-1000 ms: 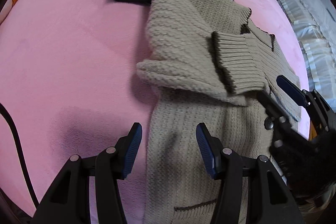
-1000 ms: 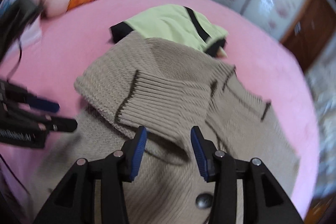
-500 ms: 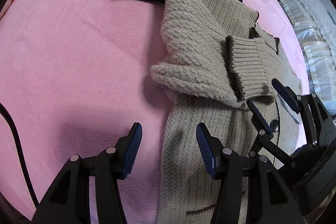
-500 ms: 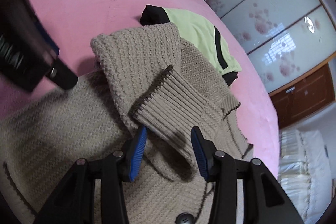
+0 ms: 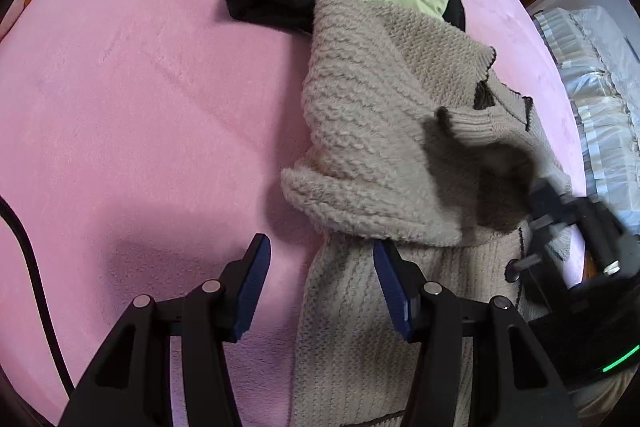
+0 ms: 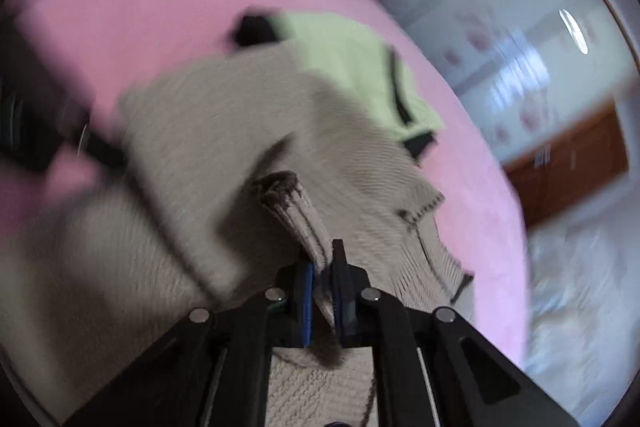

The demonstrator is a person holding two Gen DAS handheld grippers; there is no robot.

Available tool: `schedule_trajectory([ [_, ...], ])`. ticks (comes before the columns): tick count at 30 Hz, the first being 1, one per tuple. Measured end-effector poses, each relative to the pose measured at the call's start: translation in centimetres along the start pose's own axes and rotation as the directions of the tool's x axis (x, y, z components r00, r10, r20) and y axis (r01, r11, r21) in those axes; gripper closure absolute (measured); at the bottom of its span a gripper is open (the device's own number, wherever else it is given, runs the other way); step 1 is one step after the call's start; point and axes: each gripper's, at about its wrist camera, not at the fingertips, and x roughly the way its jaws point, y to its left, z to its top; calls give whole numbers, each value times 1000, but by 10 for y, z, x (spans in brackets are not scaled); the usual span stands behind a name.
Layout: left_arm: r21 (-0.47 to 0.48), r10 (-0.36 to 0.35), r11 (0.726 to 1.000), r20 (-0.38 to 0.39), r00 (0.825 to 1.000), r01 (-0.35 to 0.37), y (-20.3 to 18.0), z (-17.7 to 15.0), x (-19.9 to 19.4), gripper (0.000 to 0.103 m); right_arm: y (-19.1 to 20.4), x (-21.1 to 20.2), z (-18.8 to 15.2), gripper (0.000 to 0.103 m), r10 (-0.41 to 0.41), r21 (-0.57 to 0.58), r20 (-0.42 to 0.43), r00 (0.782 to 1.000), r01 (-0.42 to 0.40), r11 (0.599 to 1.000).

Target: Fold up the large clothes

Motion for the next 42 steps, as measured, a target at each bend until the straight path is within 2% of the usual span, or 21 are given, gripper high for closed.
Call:
schedule_trajectory([
  [2, 12, -2, 1000, 3, 1000, 2, -5, 0, -1, 51, -46, -10, 0, 96, -4, 208, 7, 1000, 2, 978],
  [4, 30, -6, 1000, -1, 1000, 6, -11, -2, 0, 51, -95, -12, -17, 96, -10, 411, -27, 1000, 20, 912],
  [6, 46, -12, 999, -12, 1000, 12, -19, -4, 4, 51, -139, -3, -54, 96, 28, 591, -87, 996, 29, 806],
  [8, 58, -16, 998, -23, 1000, 17, -26, -5, 8, 51, -164, 14, -94, 92, 109, 694, -175, 978, 44, 719],
  [10, 85, -21, 996, -37, 999, 24, -35, -9, 9, 51, -179, 33, -142, 90, 245, 784, -251, 937, 48, 618],
  [12, 123, -25, 992, -57, 998, 32, -43, -12, 8, 51, -183, 40, -172, 87, 343, 835, -257, 904, 29, 549],
  [13, 136, -31, 990, -65, 997, 39, -45, -13, 6, 51, -186, 39, -184, 83, 375, 861, -239, 896, 17, 509],
  [15, 159, -43, 986, -80, 996, 55, -49, -14, 0, 51, -195, 32, -196, 79, 386, 885, -201, 900, -2, 466],
  [19, 182, -50, 981, -62, 997, 61, -51, -1, -15, 51, -221, 21, -200, 52, 341, 914, -117, 933, -34, 405],
  [21, 181, -28, 983, -31, 999, 33, -49, 12, -18, 51, -233, 30, -195, 49, 332, 906, -107, 937, -45, 420],
  [23, 164, -20, 986, -13, 1000, 22, -46, 24, -15, 51, -238, 48, -191, 48, 345, 892, -116, 931, -55, 449],
  [26, 116, -29, 993, 1, 1000, 28, -36, 48, -1, 51, -239, 78, -189, 48, 402, 871, -136, 905, -84, 484],
  [28, 82, -21, 996, -2, 1000, 21, -28, 64, 13, 51, -236, 97, -191, 48, 446, 866, -154, 882, -97, 491],
  [30, 52, -18, 998, -18, 1000, 19, -21, 76, 28, 51, -230, 97, -186, 49, 440, 840, -166, 883, -107, 531],
  [31, 40, -22, 999, -28, 999, 23, -18, 80, 33, 51, -228, 94, -183, 65, 441, 821, -164, 883, -126, 557],
  [32, 29, -31, 999, -38, 999, 32, -16, 83, 38, 51, -224, 90, -178, 92, 453, 799, -163, 876, -152, 582],
  [33, 22, -34, 999, -41, 999, 35, -16, 84, 40, 51, -221, 84, -174, 94, 454, 775, -168, 875, -167, 609],
  [35, 18, -33, 999, -42, 999, 34, -17, 88, 47, 51, -218, 62, -159, 94, 414, 718, -143, 899, -194, 669],
  [37, 31, -21, 999, -32, 999, 22, -22, 85, 50, 51, -221, 37, -139, 94, 383, 667, -79, 921, -236, 706],
  [40, 40, -14, 999, -21, 1000, 15, -31, 84, 55, 51, -235, 0, -107, 94, 322, 609, 55, 945, -287, 739],
  [42, 42, -1, 999, 10, 1000, 0, -37, 82, 55, 56, -247, -13, -90, 94, 288, 598, 133, 948, -309, 740],
])
